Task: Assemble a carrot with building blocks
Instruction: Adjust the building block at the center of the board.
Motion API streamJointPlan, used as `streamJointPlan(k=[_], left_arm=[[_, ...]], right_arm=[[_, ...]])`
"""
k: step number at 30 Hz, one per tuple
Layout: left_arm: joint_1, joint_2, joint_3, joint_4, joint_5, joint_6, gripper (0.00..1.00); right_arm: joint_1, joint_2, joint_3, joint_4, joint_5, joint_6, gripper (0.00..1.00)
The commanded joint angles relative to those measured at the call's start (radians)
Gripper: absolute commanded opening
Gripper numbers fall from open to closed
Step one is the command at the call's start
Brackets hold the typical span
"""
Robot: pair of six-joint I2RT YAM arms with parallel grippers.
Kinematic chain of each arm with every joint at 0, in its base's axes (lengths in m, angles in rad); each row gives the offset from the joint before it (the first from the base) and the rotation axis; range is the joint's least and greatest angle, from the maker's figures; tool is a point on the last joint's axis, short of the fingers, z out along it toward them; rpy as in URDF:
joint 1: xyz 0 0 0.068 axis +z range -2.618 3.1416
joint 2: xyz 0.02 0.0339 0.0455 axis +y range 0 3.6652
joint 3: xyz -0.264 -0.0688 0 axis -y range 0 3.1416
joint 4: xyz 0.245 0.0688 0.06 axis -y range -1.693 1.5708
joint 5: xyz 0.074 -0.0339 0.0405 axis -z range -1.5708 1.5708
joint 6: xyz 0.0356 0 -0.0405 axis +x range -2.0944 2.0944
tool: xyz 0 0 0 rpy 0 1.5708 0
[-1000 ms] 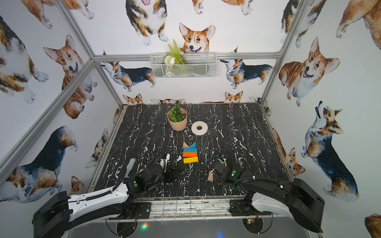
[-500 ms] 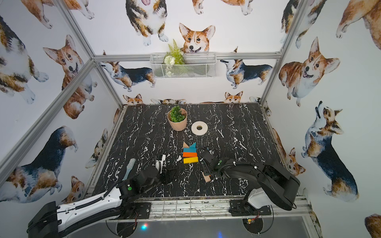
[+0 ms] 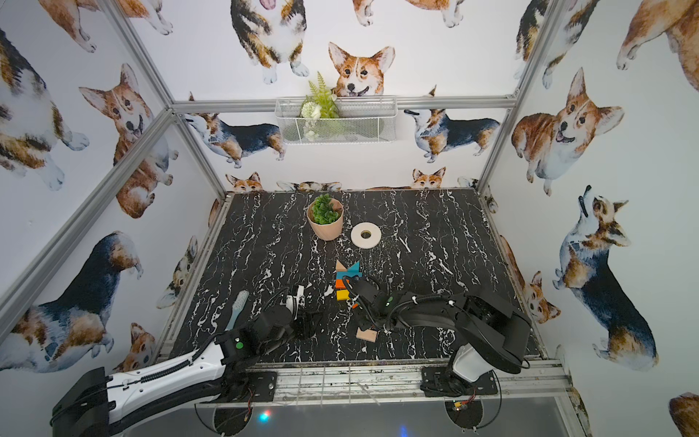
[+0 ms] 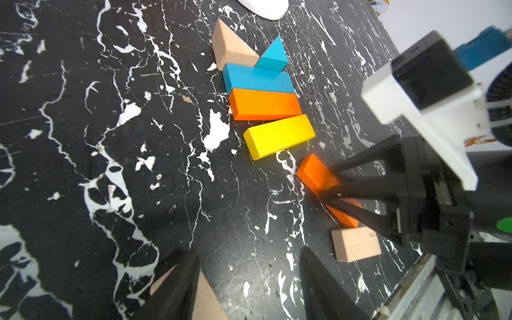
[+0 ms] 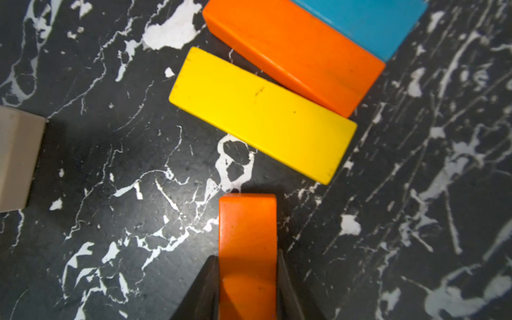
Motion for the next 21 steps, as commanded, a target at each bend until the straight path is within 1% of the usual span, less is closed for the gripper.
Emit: streamJointPlan(k=[1,6,13,14,17,19,21], left_arm=[[-0.001,0.003,0.005,0.023,-0.012,0.005,0.61],[-0.001,0.007,0.006,0.019,-0.015,0.007,0.61],[0.0,0.01,0.009,0.015,-0.017,0.01,0.61],[0.001,0.012,0.008,0.016,-0.017,0.01,0.61],[0.0,0.026,0.012,0.02,-0.016,0.012,0.61],[-0.001,0.044,0.014,0.031,-0.014,0.014,0.61],[0.0,0.066,0.02,0.047,-0.011,0.017,0.61]], right_arm=[[0.009,0.042,0.007,-0.034,-0.094,-0.067,0.36],[0.027,0.102,0.046,0.024,-0.156,-0.15,0.34],[0.035,0.141,0.099,-0.012,-0.115,-0.237,0.34],[0.035,0.137,0.1,-0.02,-0.104,-0.243,0.36],[0.035,0.091,0.092,-0.053,-0.062,-0.245,0.47],[0.039,0.031,0.069,-0.054,-0.053,-0.227,0.52],[0.046,-0.05,0.025,-0.032,-0.071,-0.176,0.54]])
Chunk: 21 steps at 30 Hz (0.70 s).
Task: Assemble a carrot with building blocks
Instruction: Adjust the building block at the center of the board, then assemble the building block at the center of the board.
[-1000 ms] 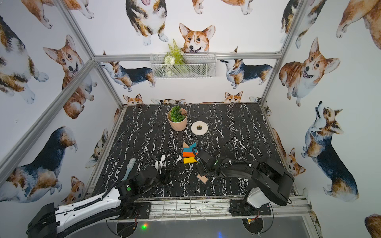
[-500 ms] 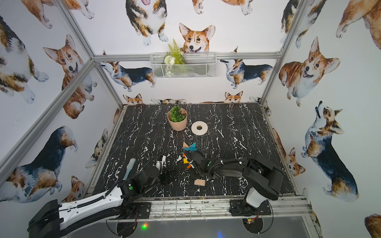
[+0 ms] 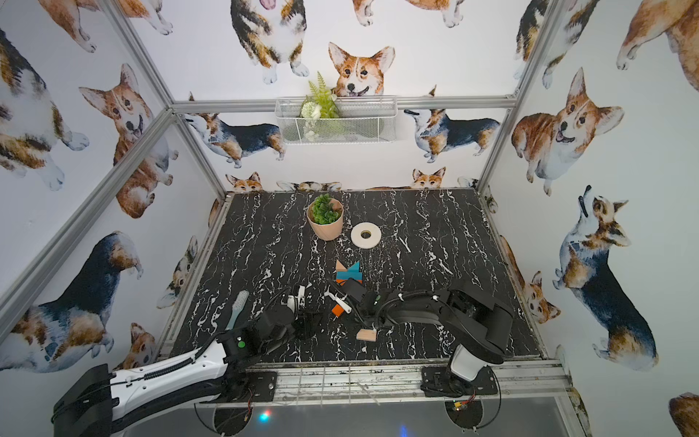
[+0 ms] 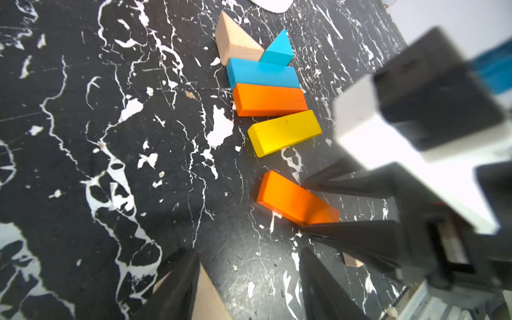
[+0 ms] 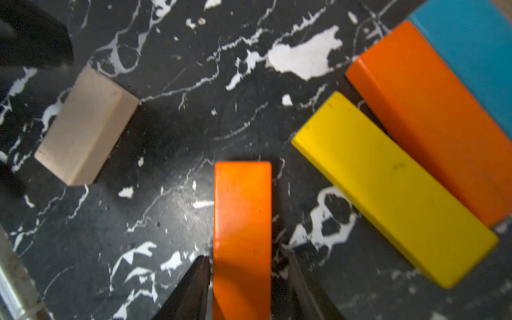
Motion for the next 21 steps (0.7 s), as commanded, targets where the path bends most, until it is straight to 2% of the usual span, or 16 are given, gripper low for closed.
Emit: streamJointPlan(k=[1,4,6,7,8,9,14,21], left_arm=[[0.0,0.038,0.017,0.052,-0.002,0.017,0.61],[0.0,0.083,0.037,0.095,0.013,0.034,0.6],[0.0,0.123,0.053,0.119,0.019,0.044,0.58],[0.001,0.144,0.064,0.129,0.023,0.051,0.57],[0.0,0.167,0.075,0.139,0.028,0.057,0.55],[0.0,0.188,0.083,0.148,0.032,0.061,0.53],[0.0,0.284,0.11,0.199,0.016,0.084,0.43],[0.001,0.385,0.133,0.247,0.009,0.102,0.39]], right_arm=[[0.017,-0.127,-0.064,-0.014,-0.005,0.067,0.54],[0.045,-0.237,-0.158,0.052,-0.014,0.179,0.5],[0.045,-0.277,-0.205,0.079,-0.006,0.256,0.36],[0.046,-0.289,-0.223,0.079,0.009,0.298,0.23],[0.046,-0.289,-0.229,0.072,0.014,0.32,0.15],[0.045,-0.284,-0.227,0.065,0.012,0.328,0.12],[0.045,-0.213,-0.199,0.063,0.004,0.346,0.08],[0.046,-0.166,-0.189,0.088,0.0,0.352,0.09]])
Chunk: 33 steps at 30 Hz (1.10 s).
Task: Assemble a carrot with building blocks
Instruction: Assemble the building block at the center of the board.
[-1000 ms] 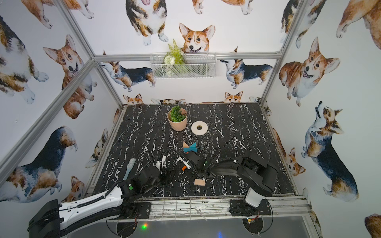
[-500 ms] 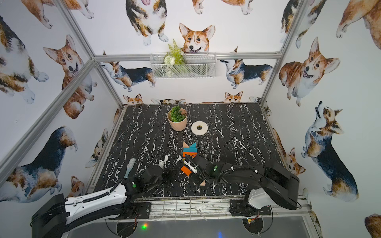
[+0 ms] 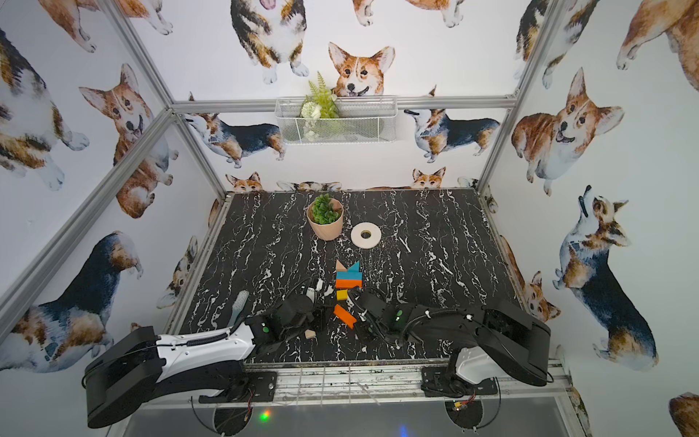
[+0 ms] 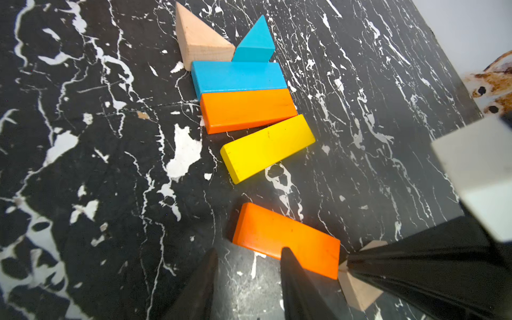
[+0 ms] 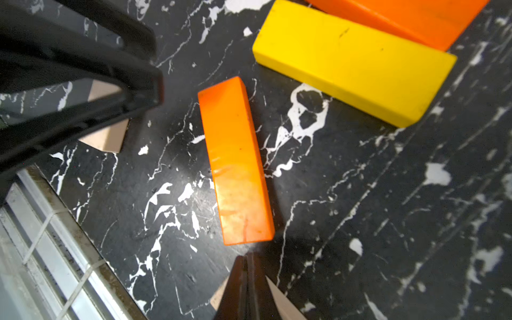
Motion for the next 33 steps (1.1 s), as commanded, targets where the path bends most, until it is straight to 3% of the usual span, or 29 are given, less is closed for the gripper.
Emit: streamJointPlan(k=[1,25,33], left_arm=[[0.002,0.034,0.007,0.069,-0.019,0.025,0.39],[0.065,0.19,0.008,0.18,0.047,0.04,0.36],[0.065,0.151,-0.022,0.171,0.041,0.032,0.34]], right_arm=[[0.001,0.017,0.005,0.01,-0.003,0.029,0.09],[-0.026,0.051,0.016,0.004,0.019,0.045,0.11],[-0.062,0.063,0.008,0.039,-0.012,0.056,0.11]])
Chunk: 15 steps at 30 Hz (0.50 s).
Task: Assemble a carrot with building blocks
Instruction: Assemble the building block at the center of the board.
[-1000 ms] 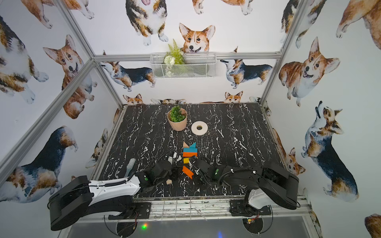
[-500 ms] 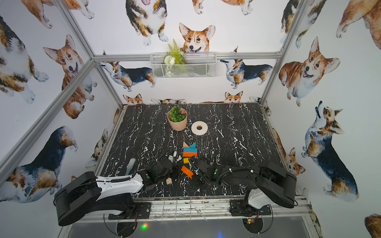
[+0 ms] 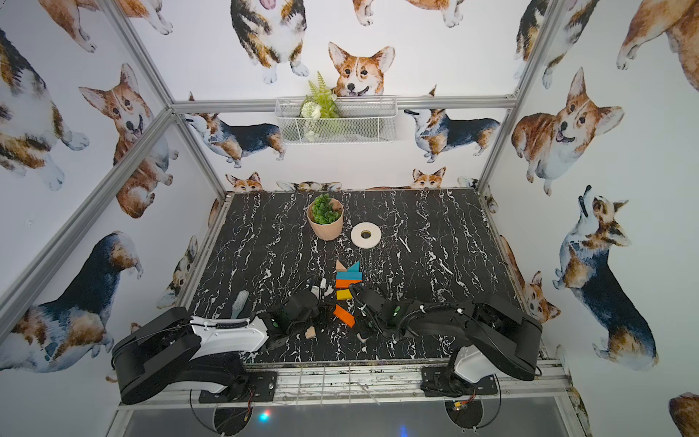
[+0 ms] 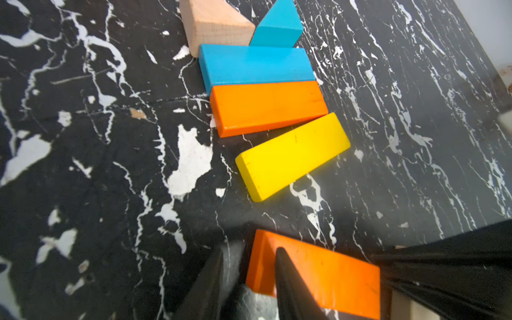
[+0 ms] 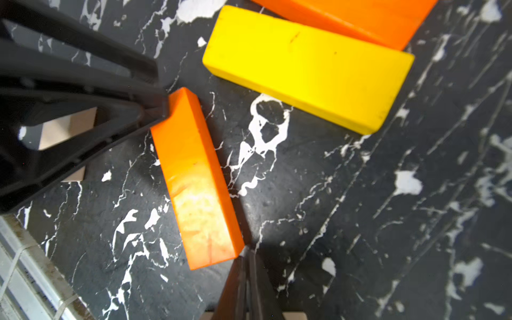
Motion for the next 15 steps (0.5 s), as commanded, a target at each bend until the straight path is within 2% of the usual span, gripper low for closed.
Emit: streamJointPlan(k=[1,8,15], left_arm=[[0.004,-0.02,-0.011,0.009,-0.001,-0.004,0.34],[0.004,-0.025,-0.014,0.011,-0.003,-0.005,0.33],[0.009,0.026,-0.007,0.05,0.003,0.001,0.32]], right_arm=[[-0.008,0.01,0.002,0.025,-0.014,0.021,0.11],[-0.009,-0.001,0.0,0.007,-0.031,0.043,0.11],[0.007,0.01,-0.015,0.036,-0.059,0.077,0.11]])
